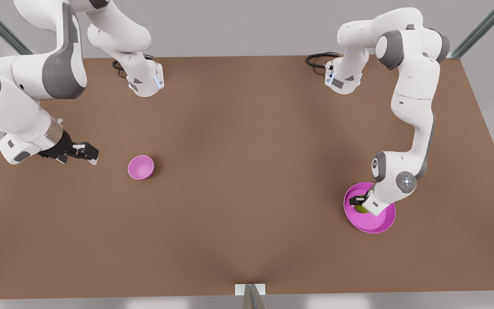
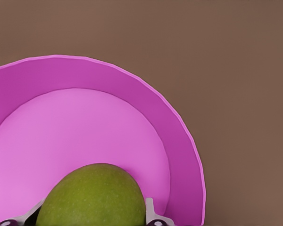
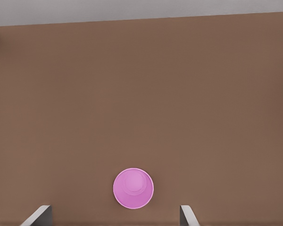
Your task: Use the left arm to pick up the apple from the plate, transfer it to the gripper of the right arm, and then use the right arm to place it into the bowl
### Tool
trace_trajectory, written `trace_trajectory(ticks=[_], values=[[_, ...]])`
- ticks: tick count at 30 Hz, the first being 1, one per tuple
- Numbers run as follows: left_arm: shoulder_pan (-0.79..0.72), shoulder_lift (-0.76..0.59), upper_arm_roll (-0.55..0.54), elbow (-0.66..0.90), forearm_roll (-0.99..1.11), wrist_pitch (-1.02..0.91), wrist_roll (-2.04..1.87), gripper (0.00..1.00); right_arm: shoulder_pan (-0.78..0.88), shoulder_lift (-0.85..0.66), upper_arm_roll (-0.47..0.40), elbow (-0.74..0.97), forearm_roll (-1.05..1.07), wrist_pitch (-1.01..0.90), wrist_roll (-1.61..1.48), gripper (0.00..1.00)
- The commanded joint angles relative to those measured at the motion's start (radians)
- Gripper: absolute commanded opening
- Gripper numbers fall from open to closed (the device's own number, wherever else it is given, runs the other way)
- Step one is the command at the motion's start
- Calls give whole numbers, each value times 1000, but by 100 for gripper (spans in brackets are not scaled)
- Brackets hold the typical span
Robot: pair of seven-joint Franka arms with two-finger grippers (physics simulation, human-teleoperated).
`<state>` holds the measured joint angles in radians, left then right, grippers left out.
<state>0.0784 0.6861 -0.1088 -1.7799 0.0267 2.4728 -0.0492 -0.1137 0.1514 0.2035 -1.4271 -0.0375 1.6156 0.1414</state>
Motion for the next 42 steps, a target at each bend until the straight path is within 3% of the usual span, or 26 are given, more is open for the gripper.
trace_trajectory(ticks=[1, 2, 10, 14, 15, 17, 20, 22, 25, 28, 31, 33, 36, 38, 40, 42], values=[[1, 0, 0, 0, 4, 12, -9, 93, 0, -1, 1, 0, 1, 0, 0, 100], [1, 0, 0, 0, 4, 15, -8, 88, -1, -1, 1, 0, 1, 0, 0, 100], [0, -46, -2, 0, 4, -14, 3, 78, -1, 0, 1, 0, 1, 0, 0, 100], [-6, -224, -90, 65, -2, -316, 15, 78, -1, 0, 1, 0, 1, 0, 0, 100], [-3, -227, -150, 149, -83, -414, 15, 78, -1, 0, 1, 0, 1, 0, 0, 100], [-5, -221, -239, 188, -202, -433, 19, 78, -1, 0, 1, 0, 1, 0, 1, 100], [-32, -169, -327, 237, -284, -387, 67, 79, -1, 0, 1, 0, 1, 0, 1, 100], [-58, -120, -350, 275, -456, -308, 351, 79, 0, 7, 5, 2, 2, 1, 7, 100], [-80, 30, -456, 373, -669, -210, 661, 79, -8, 68, -2, 14, 263, 41, 61, 100], [-114, 69, -479, 393, -967, -204, 1003, 78, 14, 152, 14, 14, 511, 277, 30, 100], [-195, 105, -480, 399, -1280, -101, 1465, 78, -12, 217, 13, 1, 879, 372, -262, 100], [-253, 153, -482, 454, -1392, -68, 1632, 78, -49, 229, 13, -150, 1206, 414, -638, 100], [-335, 220, -483, 565, -1452, -8, 1812, 78, -98, 304, 13, -263, 1485, 316, -1097, 100], [-401, 294, -483, 654, -1492, 49, 1922, 75, -155, 439, 13, -271, 1502, 83, -1423, 100], [-442, 345, -482, 726, -1492, 78, 1945, 75, -156, 514, 13, -254, 1496, -3, -1689, 100], [-485, 389, -482, 775, -1492, 110, 1990, 75, -155, 540, 13, -187, 1441, -8, -1738, 100]])
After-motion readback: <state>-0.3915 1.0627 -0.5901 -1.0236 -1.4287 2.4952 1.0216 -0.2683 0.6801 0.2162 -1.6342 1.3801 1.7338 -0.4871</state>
